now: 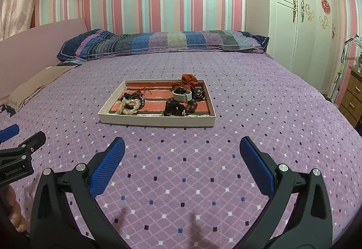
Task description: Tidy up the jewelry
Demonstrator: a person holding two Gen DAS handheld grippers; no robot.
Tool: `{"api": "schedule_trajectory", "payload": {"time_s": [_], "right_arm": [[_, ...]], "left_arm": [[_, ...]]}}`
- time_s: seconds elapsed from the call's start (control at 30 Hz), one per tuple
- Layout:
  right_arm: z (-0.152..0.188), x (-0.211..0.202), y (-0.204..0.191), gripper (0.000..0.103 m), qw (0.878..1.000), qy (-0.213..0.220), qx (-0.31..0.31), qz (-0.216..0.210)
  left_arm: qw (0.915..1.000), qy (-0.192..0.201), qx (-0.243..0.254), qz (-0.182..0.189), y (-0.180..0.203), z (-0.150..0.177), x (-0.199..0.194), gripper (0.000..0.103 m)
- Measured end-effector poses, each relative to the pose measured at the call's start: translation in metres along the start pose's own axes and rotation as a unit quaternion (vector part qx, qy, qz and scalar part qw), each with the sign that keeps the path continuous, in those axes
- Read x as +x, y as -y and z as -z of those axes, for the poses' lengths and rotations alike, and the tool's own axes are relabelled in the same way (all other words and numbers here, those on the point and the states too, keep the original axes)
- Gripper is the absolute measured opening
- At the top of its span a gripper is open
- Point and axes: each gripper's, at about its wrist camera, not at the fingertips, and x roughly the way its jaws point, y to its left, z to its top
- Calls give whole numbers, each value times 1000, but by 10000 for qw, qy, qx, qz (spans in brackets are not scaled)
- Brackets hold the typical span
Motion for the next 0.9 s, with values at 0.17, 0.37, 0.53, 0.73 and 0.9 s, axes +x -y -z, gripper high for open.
{"api": "schedule_trajectory", "payload": {"time_s": [0.17,0.37,0.53,0.73,0.9], "right_arm": [[0,0,-1,99,10000,12,-13,5],[1,0,-1,99,10000,13,14,16],[0,-2,0,99,10000,50,8,41],[0,-2,1,99,10000,51,7,33],[-1,-3,1,99,10000,59,8,41]], "left_arm": [[10000,6,0,1,0,0,-1,99],[10000,6,-1,-2,0,0,-1,99],[10000,34,13,-19,0,-2,-2,99],[9999,100,63,-70,3,-3,-4,99],[9999,102,15,-62,1,-3,-4,99]]}}
